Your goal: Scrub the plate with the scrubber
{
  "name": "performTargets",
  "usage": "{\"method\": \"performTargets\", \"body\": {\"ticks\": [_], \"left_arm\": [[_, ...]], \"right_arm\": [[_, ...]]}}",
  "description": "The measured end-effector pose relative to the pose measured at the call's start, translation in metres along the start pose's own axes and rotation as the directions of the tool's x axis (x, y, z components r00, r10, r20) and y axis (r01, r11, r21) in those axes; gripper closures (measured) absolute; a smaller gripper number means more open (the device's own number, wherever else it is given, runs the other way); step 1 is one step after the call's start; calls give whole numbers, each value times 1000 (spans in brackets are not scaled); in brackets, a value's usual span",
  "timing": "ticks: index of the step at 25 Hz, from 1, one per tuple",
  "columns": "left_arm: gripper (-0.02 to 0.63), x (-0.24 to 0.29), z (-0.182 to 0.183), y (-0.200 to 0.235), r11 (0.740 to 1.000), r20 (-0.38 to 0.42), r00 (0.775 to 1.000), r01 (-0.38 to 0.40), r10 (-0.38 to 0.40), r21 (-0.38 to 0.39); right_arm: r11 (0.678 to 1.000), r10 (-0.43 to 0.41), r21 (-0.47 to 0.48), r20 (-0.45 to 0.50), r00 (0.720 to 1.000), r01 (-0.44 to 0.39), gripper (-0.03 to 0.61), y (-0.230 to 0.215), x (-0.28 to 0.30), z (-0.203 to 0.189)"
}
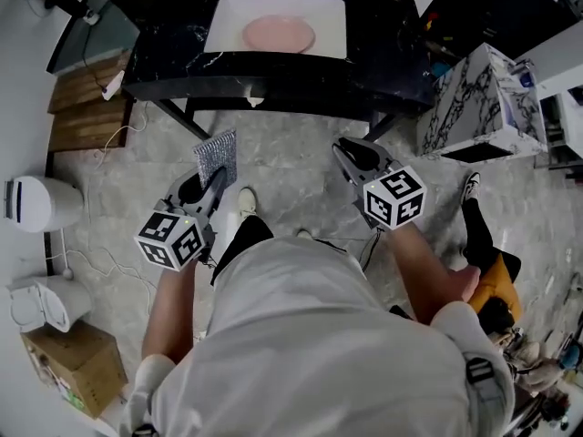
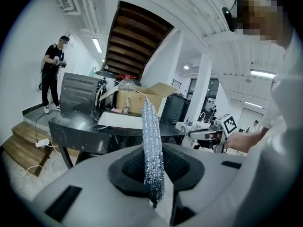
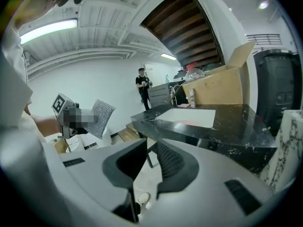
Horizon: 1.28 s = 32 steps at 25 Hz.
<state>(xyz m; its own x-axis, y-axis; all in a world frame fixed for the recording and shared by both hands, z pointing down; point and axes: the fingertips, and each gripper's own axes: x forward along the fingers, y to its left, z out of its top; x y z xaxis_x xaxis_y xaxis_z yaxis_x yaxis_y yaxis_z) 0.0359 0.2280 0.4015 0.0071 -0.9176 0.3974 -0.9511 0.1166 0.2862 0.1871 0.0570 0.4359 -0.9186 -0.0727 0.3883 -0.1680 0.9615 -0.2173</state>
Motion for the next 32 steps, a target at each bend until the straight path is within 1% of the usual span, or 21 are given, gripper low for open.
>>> {"method": "performTargets", "body": {"ticks": [6, 12, 13, 17, 20, 24, 28, 32], "left_arm": [[543, 35, 49, 69, 995, -7, 996, 90, -90, 32], [543, 61, 82, 125, 981, -56, 982, 186, -183, 61], [543, 65, 86, 132, 977, -64, 978, 202, -198, 67], [543, 87, 101, 159, 969, -79, 970, 235, -230, 73], [543, 107, 108, 168, 967, -81, 968, 245, -239, 64], [543, 140, 119, 171, 968, -92, 967, 244, -238, 61], [543, 172, 134, 168, 967, -113, 967, 240, -230, 82], [543, 206, 148, 169, 965, -115, 965, 246, -235, 93]], "right_arm": [[995, -82, 61, 6, 997, 82, 529, -21, 61, 39], [974, -177, 138, -13, 984, 177, 529, -37, 115, 60], [970, -195, 148, -13, 981, 194, 518, -40, 123, 63], [955, -241, 177, -2, 971, 237, 517, -51, 149, 78], [953, -246, 176, -19, 969, 246, 511, -65, 161, 82], [953, -240, 184, -37, 970, 242, 509, -97, 177, 88], [945, -217, 240, -54, 975, 223, 509, -135, 194, 94], [924, -199, 317, -79, 977, 214, 509, -171, 217, 97]]}}
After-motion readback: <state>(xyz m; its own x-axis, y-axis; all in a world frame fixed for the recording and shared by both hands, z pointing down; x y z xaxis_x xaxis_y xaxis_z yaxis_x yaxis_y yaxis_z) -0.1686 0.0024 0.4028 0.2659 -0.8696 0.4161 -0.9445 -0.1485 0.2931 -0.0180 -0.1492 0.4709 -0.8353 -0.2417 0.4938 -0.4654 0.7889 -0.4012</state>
